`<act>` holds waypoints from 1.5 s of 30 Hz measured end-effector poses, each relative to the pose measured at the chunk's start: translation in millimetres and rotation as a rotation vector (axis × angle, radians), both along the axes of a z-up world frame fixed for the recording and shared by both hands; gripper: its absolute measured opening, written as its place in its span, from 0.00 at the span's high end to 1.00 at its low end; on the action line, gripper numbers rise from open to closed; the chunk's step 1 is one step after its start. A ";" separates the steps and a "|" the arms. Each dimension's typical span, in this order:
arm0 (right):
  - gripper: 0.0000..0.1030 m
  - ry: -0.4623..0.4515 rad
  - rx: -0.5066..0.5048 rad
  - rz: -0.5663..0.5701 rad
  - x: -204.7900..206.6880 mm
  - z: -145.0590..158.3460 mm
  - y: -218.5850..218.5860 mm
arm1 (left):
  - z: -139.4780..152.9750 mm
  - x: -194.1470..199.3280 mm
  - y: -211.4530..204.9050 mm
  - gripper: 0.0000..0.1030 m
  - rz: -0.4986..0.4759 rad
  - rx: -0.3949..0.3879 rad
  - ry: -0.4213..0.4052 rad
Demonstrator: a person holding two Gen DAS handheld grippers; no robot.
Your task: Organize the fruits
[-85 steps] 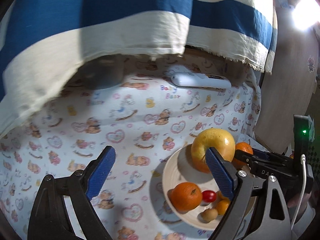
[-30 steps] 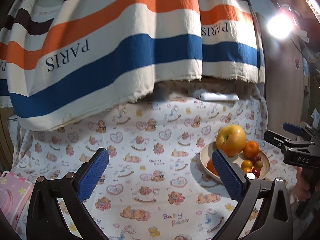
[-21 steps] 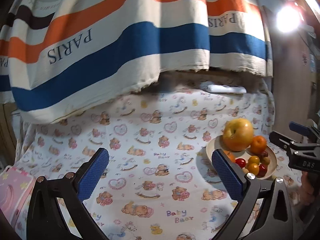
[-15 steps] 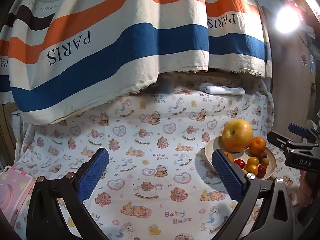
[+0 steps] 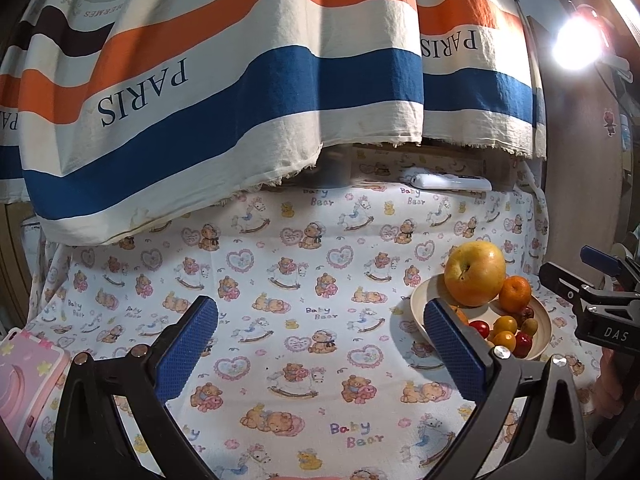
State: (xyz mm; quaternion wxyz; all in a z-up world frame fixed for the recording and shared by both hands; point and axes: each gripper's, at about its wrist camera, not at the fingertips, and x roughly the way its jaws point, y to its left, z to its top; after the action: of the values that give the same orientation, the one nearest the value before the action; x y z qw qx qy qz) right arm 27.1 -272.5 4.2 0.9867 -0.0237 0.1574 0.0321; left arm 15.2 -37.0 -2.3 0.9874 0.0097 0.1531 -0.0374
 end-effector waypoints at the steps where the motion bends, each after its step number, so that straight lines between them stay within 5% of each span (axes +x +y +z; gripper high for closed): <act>1: 0.01 0.000 0.001 0.002 -0.1 0.0 -0.1 | 0.0 0.4 0.2 0.01 0.006 0.001 0.000; 45: 0.01 0.015 -0.002 0.039 1.5 -1.9 4.9 | -0.9 1.1 1.2 0.00 0.033 0.009 0.000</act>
State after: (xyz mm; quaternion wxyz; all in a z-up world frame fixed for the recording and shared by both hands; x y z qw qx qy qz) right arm 28.6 -267.6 2.3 0.9847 -0.0276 0.1642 0.0512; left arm 16.3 -35.8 -3.2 0.9879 0.0116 0.1533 -0.0206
